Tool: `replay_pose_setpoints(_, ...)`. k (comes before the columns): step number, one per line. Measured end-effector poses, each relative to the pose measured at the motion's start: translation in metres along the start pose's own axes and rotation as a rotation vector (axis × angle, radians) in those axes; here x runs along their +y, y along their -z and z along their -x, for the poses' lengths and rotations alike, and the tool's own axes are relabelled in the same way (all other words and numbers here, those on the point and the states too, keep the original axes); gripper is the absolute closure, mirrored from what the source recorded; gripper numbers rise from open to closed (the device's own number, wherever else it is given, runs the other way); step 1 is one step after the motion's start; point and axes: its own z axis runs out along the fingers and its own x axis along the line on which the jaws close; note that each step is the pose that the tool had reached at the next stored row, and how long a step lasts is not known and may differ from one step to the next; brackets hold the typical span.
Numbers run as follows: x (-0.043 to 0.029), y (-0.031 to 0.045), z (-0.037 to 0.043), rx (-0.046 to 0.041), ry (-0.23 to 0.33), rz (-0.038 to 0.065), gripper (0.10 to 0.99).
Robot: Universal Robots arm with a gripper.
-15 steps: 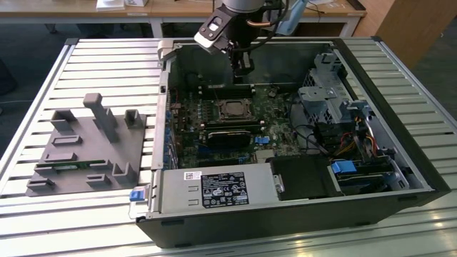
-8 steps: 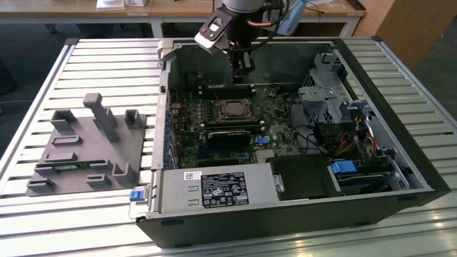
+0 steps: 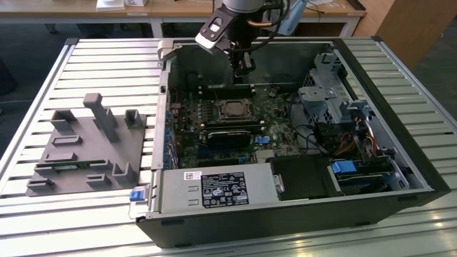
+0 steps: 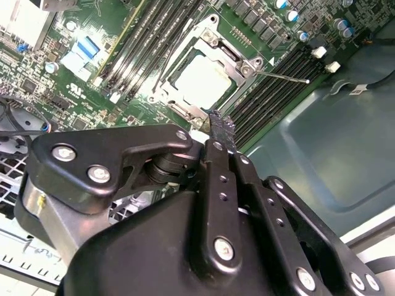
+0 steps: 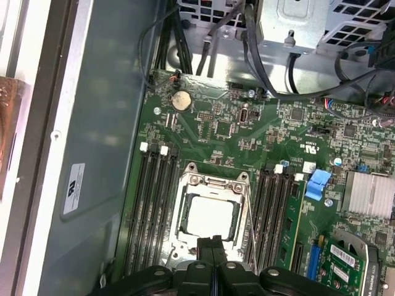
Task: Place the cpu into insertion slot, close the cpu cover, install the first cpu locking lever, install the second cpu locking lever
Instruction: 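Install the first cpu locking lever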
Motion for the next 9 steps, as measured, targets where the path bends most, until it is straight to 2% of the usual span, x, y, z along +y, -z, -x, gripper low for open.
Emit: replay_pose_setpoints(9, 0.0000, 0.0000, 0.0000, 0.0007, 0.025, 0.000, 0.980)
